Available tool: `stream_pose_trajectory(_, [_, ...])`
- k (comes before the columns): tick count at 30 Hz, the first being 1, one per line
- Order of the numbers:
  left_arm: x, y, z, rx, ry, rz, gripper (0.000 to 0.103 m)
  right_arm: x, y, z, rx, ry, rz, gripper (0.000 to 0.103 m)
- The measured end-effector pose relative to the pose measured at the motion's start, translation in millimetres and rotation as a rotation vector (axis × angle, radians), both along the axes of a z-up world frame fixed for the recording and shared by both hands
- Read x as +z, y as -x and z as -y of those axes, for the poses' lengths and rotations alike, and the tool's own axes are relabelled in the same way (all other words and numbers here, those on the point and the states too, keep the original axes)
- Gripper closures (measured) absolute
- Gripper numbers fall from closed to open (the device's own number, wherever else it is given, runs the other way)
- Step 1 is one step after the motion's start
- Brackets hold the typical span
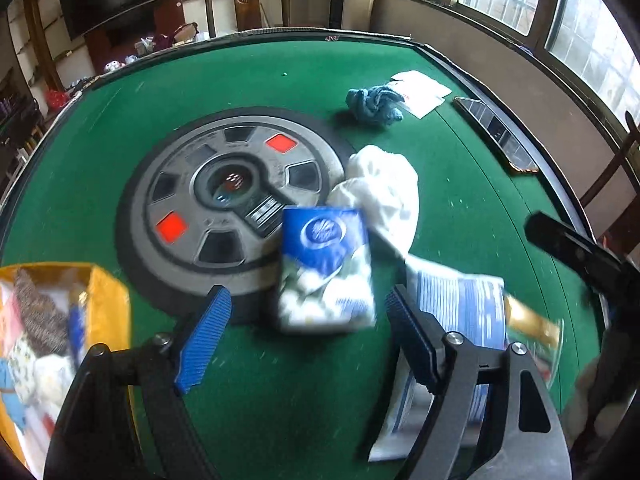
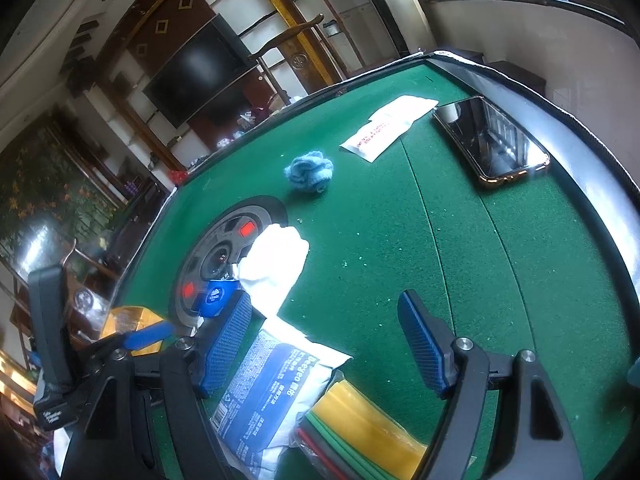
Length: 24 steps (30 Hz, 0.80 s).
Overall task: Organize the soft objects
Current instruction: 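Grasp the blue Vinda tissue pack with the left gripper, then carry the Vinda pack into the box with the left gripper while the right grasps the white cloth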
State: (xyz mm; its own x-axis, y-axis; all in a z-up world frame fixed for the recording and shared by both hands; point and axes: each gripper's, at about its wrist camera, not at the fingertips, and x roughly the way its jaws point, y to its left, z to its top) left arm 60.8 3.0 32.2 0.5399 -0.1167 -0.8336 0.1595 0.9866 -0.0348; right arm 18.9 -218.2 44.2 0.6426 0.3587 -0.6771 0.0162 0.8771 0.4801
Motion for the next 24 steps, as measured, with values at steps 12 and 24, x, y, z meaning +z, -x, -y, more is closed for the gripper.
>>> stream_pose_trajectory(12, [-29.1, -37.1, 28.3, 0.008, -0.059, -0.024, 0.034, -0.4, -0.8, -1.8, 0.004, 0.001, -0.005, 0.032])
stream_pose_trajectory(24, [13.3, 3.7, -27.9, 0.023, 0.18, -0.017, 0.053, -6.0, -3.3, -0.2, 0.004, 0.005, -0.022, 0.032])
